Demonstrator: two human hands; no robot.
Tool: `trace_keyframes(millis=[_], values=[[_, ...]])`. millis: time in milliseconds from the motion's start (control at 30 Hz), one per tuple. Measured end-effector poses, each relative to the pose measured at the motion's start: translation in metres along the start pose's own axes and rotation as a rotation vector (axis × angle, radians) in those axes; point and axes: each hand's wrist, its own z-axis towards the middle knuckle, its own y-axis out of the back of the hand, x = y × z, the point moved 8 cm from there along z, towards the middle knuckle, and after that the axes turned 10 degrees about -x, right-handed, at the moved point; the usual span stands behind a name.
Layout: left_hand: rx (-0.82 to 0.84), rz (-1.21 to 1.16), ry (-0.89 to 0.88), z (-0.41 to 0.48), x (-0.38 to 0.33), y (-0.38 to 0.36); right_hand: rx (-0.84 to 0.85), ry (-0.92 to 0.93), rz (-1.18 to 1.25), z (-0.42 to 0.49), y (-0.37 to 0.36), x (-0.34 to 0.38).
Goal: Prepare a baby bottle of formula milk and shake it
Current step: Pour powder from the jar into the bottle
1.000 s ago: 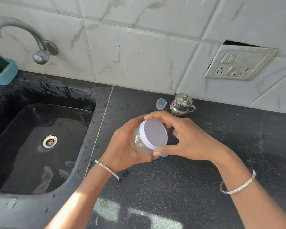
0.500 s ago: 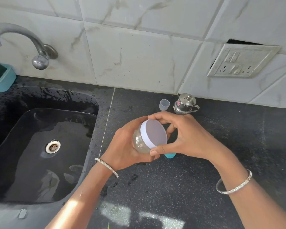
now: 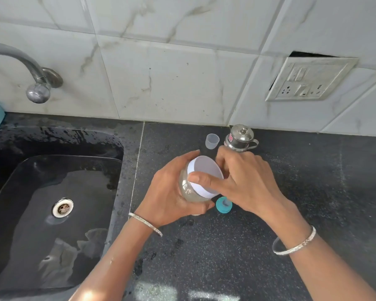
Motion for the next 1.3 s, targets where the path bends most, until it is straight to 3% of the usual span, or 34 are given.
trace_keyframes(millis=[67, 200, 267, 433, 500, 567, 700, 900, 1133, 1300], values=[[0.003, 0.015, -0.011, 0.006, 0.001, 0.003, 0.096, 0.019, 0.178, 0.0, -0.002, -0.005], [0.026, 0.017, -0.027, 0.012, 0.002, 0.007, 0.286, 0.229, 0.379, -0.001, -0.007, 0.005], [0.033, 0.035, -0.027, 0.012, 0.003, 0.006, 0.217, 0.2, 0.368, 0.004, -0.007, 0.002], [0.067, 0.045, -0.013, 0.011, 0.004, 0.001, -0.084, 0.029, -0.068, 0.017, -0.003, -0.006], [0.052, 0.042, -0.017, 0.013, 0.006, 0.002, -0.044, -0.006, -0.001, 0.015, -0.005, -0.012], [0.041, 0.044, -0.016, 0.017, 0.007, 0.004, 0.056, -0.004, 0.224, 0.013, -0.005, -0.014], [0.072, 0.024, -0.043, 0.02, 0.006, 0.001, 0.166, 0.171, 0.332, 0.009, -0.008, -0.003], [0.049, 0.02, -0.018, 0.021, 0.01, -0.002, -0.018, 0.259, 0.319, 0.013, 0.004, 0.007], [0.003, 0.048, -0.042, 0.022, 0.016, -0.002, -0.013, 0.165, 0.415, 0.015, -0.014, -0.005], [0.036, -0.081, -0.05, 0.022, 0.01, -0.002, -0.136, 0.412, 0.154, 0.011, -0.017, 0.013]])
